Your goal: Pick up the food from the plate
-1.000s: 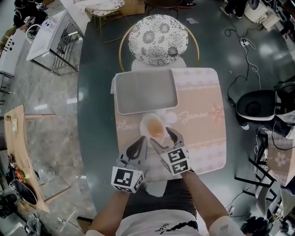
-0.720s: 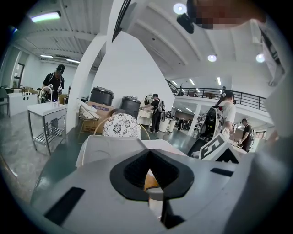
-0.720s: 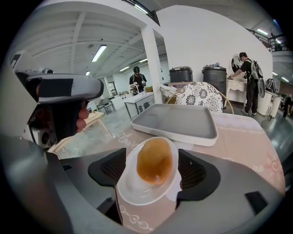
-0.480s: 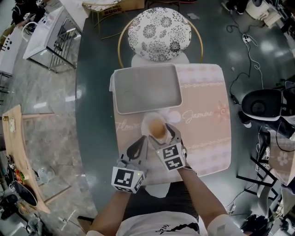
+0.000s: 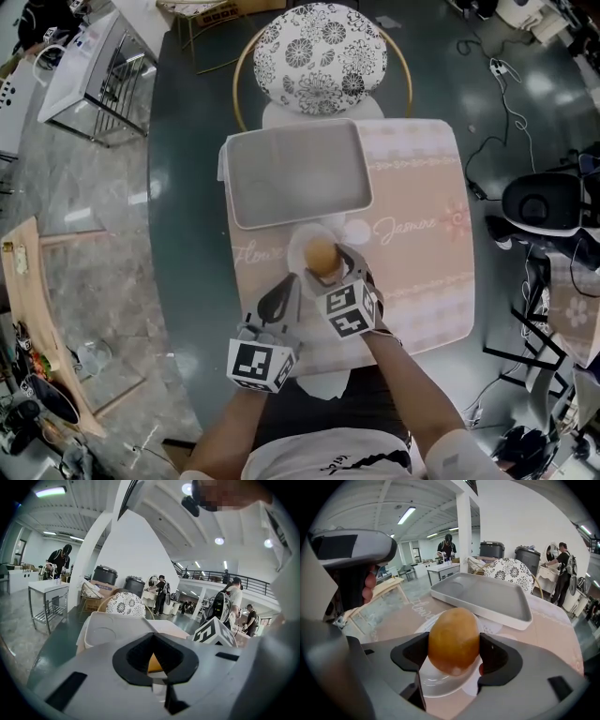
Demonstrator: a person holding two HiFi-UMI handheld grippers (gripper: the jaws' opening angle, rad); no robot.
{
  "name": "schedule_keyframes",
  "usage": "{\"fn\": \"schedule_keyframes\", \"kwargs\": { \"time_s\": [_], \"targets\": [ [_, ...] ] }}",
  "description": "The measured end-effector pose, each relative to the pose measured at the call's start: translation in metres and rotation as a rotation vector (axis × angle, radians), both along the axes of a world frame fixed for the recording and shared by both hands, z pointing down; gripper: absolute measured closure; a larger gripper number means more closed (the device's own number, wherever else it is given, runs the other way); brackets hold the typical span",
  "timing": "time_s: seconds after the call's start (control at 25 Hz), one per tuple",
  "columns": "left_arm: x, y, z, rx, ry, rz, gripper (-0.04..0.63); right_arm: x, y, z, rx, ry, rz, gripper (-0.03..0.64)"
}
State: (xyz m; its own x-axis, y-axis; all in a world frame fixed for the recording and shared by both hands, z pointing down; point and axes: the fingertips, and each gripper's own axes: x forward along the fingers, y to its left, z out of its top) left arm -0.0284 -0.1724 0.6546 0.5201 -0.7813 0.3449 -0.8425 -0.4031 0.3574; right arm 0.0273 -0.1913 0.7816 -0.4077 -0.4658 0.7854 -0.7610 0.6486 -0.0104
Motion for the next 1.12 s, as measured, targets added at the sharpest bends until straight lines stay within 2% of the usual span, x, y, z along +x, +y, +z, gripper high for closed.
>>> {"fn": "schedule_keyframes", "kwargs": {
  "time_s": [0.16, 0.36, 1.12],
  "targets": [
    [-0.001, 0.0, -0.002, -0.001, 0.002, 0.002, 0.589, 0.002, 0.0, -0.006, 0.009, -0.001, -0.019, 0.293],
    [-0.001, 0.002, -0.015, -0.008, -0.008, -0.003, 0.589, 0.003, -0.002, -0.037, 0.034, -0.063, -0.005, 0.293],
    [0.013, 0.02, -0.129, 0.052, -0.03, 0.015, 0.589, 0.007, 0.016, -0.201, 0.163, -0.281, 0.036, 0.293]
  ]
}}
